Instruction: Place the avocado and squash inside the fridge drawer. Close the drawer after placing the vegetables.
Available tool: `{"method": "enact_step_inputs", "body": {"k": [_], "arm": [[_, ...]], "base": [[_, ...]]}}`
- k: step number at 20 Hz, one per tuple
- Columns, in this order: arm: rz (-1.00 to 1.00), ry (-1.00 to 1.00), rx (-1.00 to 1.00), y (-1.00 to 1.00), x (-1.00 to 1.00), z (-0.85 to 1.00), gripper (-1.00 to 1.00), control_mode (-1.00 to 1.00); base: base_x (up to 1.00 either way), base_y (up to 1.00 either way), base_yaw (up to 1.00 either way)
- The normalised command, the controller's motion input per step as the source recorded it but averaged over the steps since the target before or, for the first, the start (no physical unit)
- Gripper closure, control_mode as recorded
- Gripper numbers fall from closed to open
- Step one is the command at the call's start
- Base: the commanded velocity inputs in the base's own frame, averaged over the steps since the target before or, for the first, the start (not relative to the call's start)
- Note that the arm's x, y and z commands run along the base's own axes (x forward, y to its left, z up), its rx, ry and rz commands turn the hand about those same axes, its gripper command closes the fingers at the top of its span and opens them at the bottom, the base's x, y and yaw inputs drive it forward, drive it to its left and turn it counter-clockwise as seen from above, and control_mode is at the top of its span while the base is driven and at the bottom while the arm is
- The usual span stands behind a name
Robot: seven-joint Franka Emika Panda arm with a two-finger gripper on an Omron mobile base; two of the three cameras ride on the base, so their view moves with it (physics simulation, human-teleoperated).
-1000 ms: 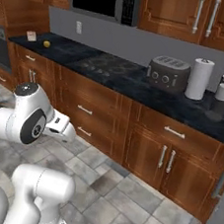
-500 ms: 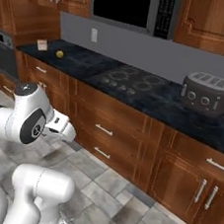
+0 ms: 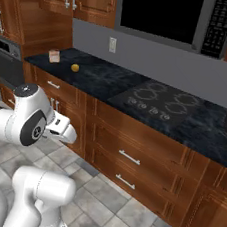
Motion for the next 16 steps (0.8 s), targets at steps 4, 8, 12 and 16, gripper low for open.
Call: {"method": "enact_step_inputs", "body": {"k": [4,8,12,16], "arm": [[0.00,0.00,0.00,0.00,0.00,0.00,-1.00,1.00],[0.00,0.00,0.00,0.00,0.00,0.00,-1.00,1.00],[0.00,0.00,0.00,0.00,0.00,0.00,-1.00,1.00],[0.00,0.00,0.00,0.00,0.00,0.00,-1.00,1.00]], "base": [[1.00,1.00,-0.08],[1.00,0.99,-0.23],[1.00,0.96,-0.32],[1.00,0.78,-0.32]]}}
